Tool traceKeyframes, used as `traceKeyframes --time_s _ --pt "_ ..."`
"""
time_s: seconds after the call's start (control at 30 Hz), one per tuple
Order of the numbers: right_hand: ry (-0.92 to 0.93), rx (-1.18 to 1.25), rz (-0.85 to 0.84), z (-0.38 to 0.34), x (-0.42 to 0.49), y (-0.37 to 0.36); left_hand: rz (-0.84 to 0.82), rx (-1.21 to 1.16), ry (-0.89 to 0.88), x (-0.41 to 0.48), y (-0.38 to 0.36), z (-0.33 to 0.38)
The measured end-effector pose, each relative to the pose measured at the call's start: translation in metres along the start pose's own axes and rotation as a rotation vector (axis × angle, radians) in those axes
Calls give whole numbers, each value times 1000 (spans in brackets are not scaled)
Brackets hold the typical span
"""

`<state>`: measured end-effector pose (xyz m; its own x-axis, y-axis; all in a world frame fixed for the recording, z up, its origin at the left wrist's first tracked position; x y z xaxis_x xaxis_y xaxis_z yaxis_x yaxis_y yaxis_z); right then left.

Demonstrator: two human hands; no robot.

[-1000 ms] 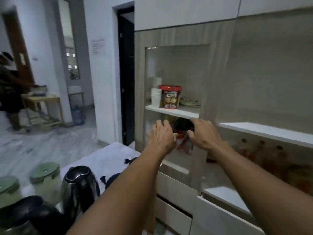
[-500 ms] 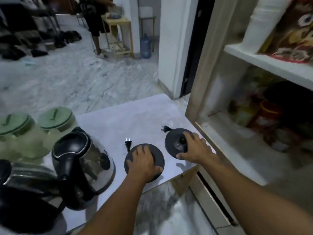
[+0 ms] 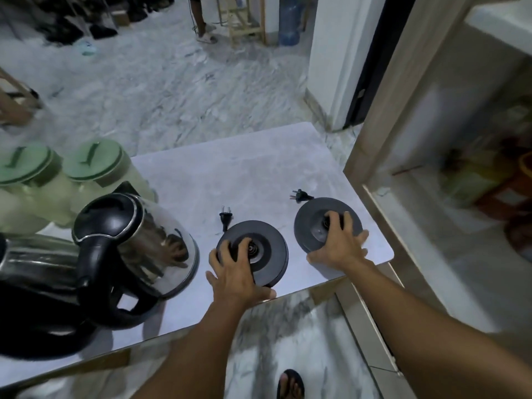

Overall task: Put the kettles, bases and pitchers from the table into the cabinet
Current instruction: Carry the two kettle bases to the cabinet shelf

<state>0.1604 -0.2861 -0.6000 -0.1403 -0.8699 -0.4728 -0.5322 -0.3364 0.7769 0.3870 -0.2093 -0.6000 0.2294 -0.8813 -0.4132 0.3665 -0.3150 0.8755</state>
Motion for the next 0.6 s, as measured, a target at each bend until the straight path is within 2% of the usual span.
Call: traceKeyframes --time_s 0.13,0.27,0.4,0.6 --pt "-5 6 46 1 -10 -4 35 -95 91 -7 -1 -5" --pt "10 -1 77 5 -19 -5 32 -80 125 -11 0 -1" --pt "1 -15 50 8 -28 -13 -41 48 57 -15 -12 -5" --pt "20 -16 31 10 -36 -17 17 105 -21 -28 -15 -5"
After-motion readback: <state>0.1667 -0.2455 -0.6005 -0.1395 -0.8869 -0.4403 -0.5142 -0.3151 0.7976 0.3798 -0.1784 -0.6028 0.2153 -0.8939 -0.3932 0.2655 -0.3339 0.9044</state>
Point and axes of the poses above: each hand's wrist, its own x-axis towards the middle knuckle, its own y-axis out of the back of the hand, z = x × y, the point moved 7 cm from there along x, towards the middle knuckle, and after that the axes turned 5 degrees about x, right-handed, at the moved point
